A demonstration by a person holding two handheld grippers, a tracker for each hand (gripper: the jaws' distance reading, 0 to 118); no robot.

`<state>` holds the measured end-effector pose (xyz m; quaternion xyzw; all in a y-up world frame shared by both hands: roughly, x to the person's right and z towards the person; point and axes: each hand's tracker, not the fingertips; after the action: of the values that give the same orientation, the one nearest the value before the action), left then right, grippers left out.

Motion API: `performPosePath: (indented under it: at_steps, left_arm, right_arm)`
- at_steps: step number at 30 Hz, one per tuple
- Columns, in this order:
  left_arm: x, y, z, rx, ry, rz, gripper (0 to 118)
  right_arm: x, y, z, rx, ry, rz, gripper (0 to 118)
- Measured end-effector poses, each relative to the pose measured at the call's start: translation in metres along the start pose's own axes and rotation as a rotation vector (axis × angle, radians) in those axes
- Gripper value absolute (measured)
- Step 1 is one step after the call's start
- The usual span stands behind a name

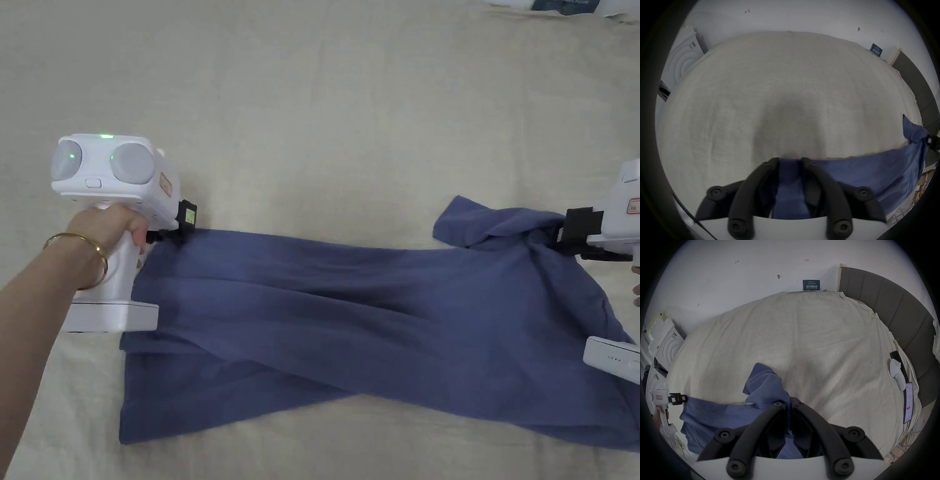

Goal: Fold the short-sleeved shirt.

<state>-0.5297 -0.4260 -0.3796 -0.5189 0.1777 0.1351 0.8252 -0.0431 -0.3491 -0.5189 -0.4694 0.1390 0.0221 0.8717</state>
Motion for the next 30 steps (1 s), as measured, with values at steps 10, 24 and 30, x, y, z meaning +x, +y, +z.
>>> performPosePath:
  at_steps: [10, 24, 30]
  left_arm:
    - [-0.011, 0.002, 0.053, 0.179, -0.069, 0.107, 0]
    - [-0.032, 0.107, 0.223, 0.648, 0.054, 0.126, 0]
    - [-0.012, 0.187, 0.295, 0.807, 0.193, 0.058, 0]
  right_arm:
    - [0.001, 0.008, 0.018, 0.02, 0.043, -0.027, 4]
    - [-0.027, 0.136, 0.14, 0.374, 0.064, -0.043, 3]
    - [-0.065, 0.219, 0.191, 0.549, 0.001, 0.014, 3]
